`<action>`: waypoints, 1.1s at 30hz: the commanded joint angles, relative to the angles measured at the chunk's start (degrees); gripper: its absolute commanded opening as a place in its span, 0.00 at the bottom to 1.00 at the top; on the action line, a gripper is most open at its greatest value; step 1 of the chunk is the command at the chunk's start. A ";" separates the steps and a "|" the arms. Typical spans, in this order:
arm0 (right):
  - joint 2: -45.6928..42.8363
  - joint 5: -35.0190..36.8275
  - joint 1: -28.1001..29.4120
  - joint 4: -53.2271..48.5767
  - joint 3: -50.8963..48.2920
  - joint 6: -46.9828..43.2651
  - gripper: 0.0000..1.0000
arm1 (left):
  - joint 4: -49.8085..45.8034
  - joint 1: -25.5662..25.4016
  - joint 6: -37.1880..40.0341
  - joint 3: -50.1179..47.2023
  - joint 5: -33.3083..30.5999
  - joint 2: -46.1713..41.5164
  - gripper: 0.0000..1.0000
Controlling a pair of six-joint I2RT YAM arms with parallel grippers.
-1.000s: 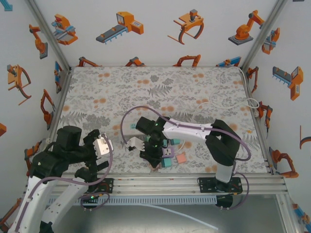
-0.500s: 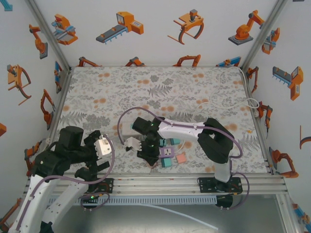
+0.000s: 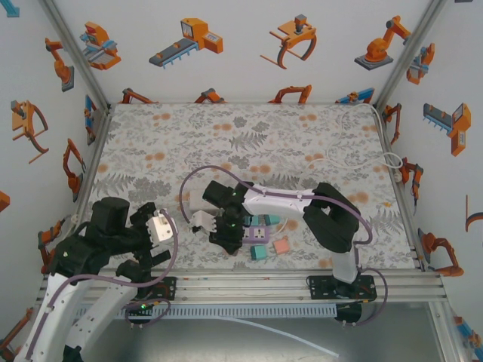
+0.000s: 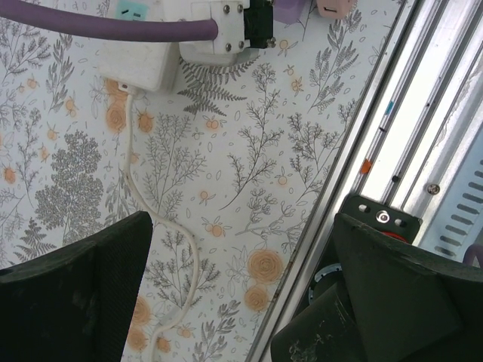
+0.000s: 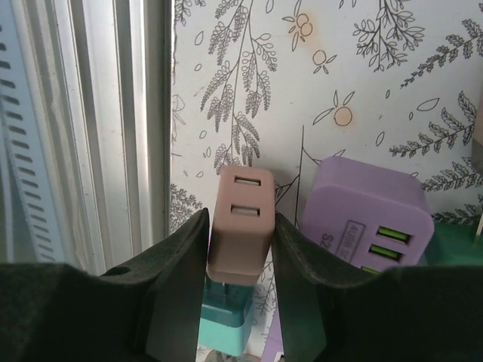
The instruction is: Pull the plug off the socket
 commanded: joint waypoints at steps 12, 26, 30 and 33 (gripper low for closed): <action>-6.34 -2.32 0.08 4.48 -2.91 1.97 0.42 | 2.53 -0.20 -2.41 -1.42 0.91 -1.81 0.97; -33.17 7.77 -11.17 36.11 -26.66 17.94 0.47 | 17.25 -0.24 -17.58 -5.31 -3.28 -8.54 0.97; -43.50 19.87 -17.80 47.53 -37.41 23.95 0.54 | 23.23 -0.14 -23.00 -8.38 -8.92 -11.01 0.97; -50.65 31.05 -22.75 52.64 -44.40 27.33 0.67 | 27.69 -0.12 -27.88 -11.02 -17.32 -12.11 0.97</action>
